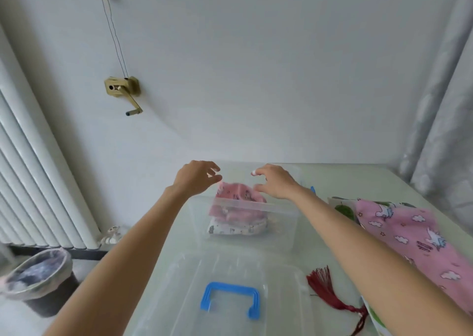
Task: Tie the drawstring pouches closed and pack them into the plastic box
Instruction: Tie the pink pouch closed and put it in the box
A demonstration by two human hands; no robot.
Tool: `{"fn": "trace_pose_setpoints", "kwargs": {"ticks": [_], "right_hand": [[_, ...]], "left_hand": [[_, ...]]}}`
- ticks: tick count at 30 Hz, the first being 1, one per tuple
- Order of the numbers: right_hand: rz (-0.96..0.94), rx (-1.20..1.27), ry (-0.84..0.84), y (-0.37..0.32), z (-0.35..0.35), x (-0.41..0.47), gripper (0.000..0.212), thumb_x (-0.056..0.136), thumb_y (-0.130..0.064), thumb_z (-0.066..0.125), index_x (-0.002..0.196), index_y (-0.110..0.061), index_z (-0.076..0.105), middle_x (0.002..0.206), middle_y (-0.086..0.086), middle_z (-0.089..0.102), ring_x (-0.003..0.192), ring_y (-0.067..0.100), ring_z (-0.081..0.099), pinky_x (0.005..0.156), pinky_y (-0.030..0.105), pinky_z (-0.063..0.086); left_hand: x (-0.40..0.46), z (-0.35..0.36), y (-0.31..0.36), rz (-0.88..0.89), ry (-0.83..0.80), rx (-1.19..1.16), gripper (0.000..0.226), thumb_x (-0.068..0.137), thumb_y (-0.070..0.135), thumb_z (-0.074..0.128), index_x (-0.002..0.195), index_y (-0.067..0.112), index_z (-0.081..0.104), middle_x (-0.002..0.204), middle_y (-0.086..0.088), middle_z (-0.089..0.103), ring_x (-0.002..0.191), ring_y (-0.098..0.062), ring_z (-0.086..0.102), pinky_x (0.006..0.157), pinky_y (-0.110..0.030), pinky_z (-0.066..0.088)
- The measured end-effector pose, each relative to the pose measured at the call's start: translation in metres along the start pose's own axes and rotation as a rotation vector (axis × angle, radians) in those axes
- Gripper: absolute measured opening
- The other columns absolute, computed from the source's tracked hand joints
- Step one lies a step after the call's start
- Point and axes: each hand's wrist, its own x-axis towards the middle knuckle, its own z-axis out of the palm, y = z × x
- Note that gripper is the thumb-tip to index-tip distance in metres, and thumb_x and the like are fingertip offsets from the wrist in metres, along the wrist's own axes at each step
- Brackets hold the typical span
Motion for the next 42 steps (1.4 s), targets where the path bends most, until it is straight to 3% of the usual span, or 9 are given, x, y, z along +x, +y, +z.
{"fn": "trace_pose_setpoints", "kwargs": {"ticks": [5, 10, 16, 20, 24, 29, 34, 40, 42], "right_hand": [[-0.113, 0.147, 0.230, -0.002, -0.010, -0.035, 0.019, 0.088, -0.020, 0.060, 0.106, -0.017, 0.067, 0.113, -0.002, 0.063, 0.100, 0.015, 0.059, 0.085, 0.029, 0.045], [-0.188, 0.004, 0.544, 0.004, -0.025, -0.138, 0.014, 0.087, -0.022, 0.057, 0.094, -0.019, 0.069, 0.079, -0.009, 0.070, 0.067, 0.013, 0.064, 0.062, 0.029, 0.051], [-0.019, -0.121, 0.414, 0.065, -0.026, -0.266, 0.012, 0.089, -0.017, 0.060, 0.094, -0.015, 0.070, 0.075, -0.005, 0.070, 0.056, 0.011, 0.057, 0.052, 0.026, 0.048], [0.133, -0.136, 0.333, 0.116, -0.027, -0.325, 0.020, 0.086, -0.007, 0.061, 0.104, -0.009, 0.068, 0.101, 0.003, 0.068, 0.089, 0.018, 0.058, 0.075, 0.023, 0.039], [0.271, -0.185, 0.374, 0.161, -0.039, -0.362, 0.036, 0.080, 0.007, 0.055, 0.111, -0.008, 0.065, 0.112, 0.008, 0.062, 0.100, 0.029, 0.054, 0.080, 0.026, 0.038], [0.424, -0.189, 0.334, 0.194, -0.052, -0.375, 0.042, 0.085, -0.003, 0.056, 0.127, -0.011, 0.054, 0.124, 0.012, 0.055, 0.110, 0.034, 0.050, 0.089, 0.037, 0.043], [0.433, -0.138, 0.354, 0.203, -0.054, -0.369, 0.041, 0.084, -0.011, 0.066, 0.123, -0.011, 0.056, 0.111, 0.011, 0.065, 0.103, 0.030, 0.059, 0.080, 0.035, 0.047], [0.275, -0.046, 0.546, 0.189, -0.058, -0.363, 0.021, 0.081, -0.018, 0.071, 0.101, -0.011, 0.067, 0.090, 0.007, 0.071, 0.079, 0.024, 0.066, 0.071, 0.038, 0.053], [0.225, 0.033, 0.551, 0.180, -0.056, -0.364, 0.022, 0.078, -0.020, 0.074, 0.097, -0.010, 0.069, 0.082, 0.003, 0.071, 0.070, 0.018, 0.064, 0.068, 0.032, 0.052]], "left_hand": [[-0.038, -0.004, 0.034, 0.124, 0.262, -0.027, 0.017, 0.091, 0.033, 0.054, 0.101, 0.028, 0.067, 0.093, 0.012, 0.070, 0.081, -0.006, 0.063, 0.070, -0.024, 0.045], [-0.115, 0.024, 0.093, 0.359, 0.568, -0.307, 0.020, 0.085, 0.030, 0.048, 0.090, 0.025, 0.067, 0.074, 0.013, 0.068, 0.064, -0.001, 0.059, 0.056, -0.023, 0.049], [-0.177, 0.098, 0.170, 0.377, 0.118, -0.566, 0.022, 0.084, 0.034, 0.050, 0.087, 0.023, 0.069, 0.072, 0.013, 0.069, 0.067, -0.001, 0.065, 0.066, -0.032, 0.056], [-0.194, 0.141, 0.212, 0.358, -0.131, -0.510, 0.016, 0.086, 0.026, 0.062, 0.100, 0.022, 0.069, 0.094, 0.007, 0.071, 0.078, -0.004, 0.062, 0.080, -0.032, 0.052], [-0.199, 0.164, 0.249, 0.358, -0.174, -0.409, 0.038, 0.082, 0.038, 0.066, 0.117, 0.024, 0.058, 0.111, 0.003, 0.062, 0.091, -0.008, 0.057, 0.080, -0.026, 0.048], [-0.191, 0.182, 0.264, 0.289, -0.164, -0.232, 0.041, 0.080, 0.038, 0.069, 0.115, 0.021, 0.057, 0.108, -0.001, 0.062, 0.094, -0.018, 0.060, 0.083, -0.033, 0.050], [-0.189, 0.179, 0.257, 0.241, -0.116, -0.473, 0.011, 0.083, 0.027, 0.068, 0.089, 0.017, 0.066, 0.080, -0.001, 0.069, 0.072, -0.016, 0.063, 0.066, -0.025, 0.049], [-0.186, 0.147, 0.236, 0.068, -0.087, -0.872, 0.014, 0.077, 0.024, 0.074, 0.074, 0.016, 0.063, 0.064, 0.002, 0.060, 0.048, 0.001, 0.052, 0.048, -0.015, 0.046], [-0.186, 0.144, 0.223, 0.001, -0.093, -0.924, 0.016, 0.078, 0.027, 0.072, 0.075, 0.014, 0.063, 0.062, 0.002, 0.058, 0.047, -0.003, 0.053, 0.049, -0.021, 0.049]]}}
